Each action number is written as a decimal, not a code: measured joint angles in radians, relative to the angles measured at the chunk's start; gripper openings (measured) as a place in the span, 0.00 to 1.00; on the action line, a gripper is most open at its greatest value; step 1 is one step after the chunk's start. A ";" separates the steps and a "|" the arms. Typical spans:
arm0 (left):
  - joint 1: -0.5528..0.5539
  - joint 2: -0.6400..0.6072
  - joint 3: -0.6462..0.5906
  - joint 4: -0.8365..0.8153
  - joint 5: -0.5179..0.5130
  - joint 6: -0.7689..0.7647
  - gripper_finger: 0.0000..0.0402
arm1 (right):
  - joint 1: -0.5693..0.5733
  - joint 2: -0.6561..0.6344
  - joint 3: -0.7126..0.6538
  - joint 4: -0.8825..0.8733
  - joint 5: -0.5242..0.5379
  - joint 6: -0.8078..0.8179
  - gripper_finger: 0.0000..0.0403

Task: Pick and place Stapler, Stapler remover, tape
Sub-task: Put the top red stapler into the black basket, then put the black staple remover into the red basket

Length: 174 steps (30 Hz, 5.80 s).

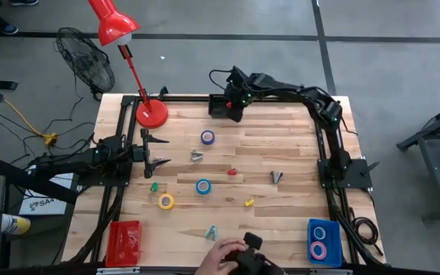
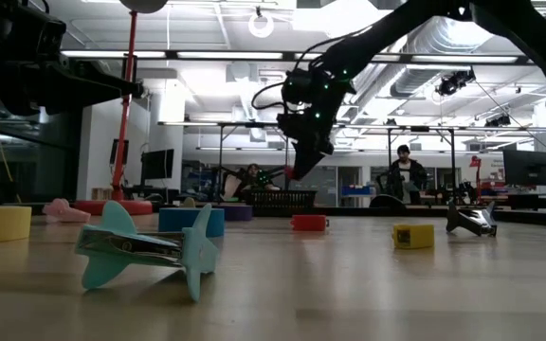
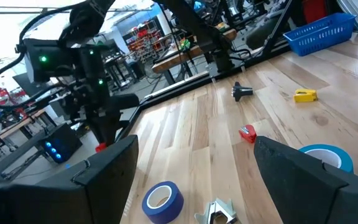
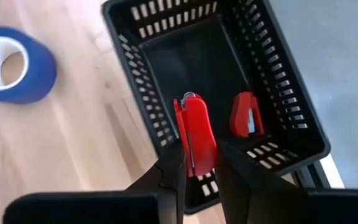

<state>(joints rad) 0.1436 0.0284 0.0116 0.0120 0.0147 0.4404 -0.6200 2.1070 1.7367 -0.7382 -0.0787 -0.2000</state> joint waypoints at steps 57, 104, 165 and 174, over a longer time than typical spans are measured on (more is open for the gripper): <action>0.000 0.000 0.000 0.000 0.000 0.000 0.79 | 0.125 -0.208 -0.001 -0.484 0.144 0.548 0.45; 0.000 0.000 0.000 0.000 0.000 0.000 0.79 | 0.901 -0.643 -0.821 -0.237 0.334 1.941 0.45; 0.000 0.000 0.000 0.000 0.000 0.000 0.79 | 0.860 -0.508 -1.000 0.056 0.258 2.014 0.28; 0.000 0.000 0.000 0.000 0.000 0.000 0.79 | 0.859 -0.502 -0.956 0.015 0.241 1.982 0.19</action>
<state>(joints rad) 0.1435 0.0282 0.0116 0.0118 0.0147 0.4408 0.2394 1.6046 0.7804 -0.7236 0.1625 1.7816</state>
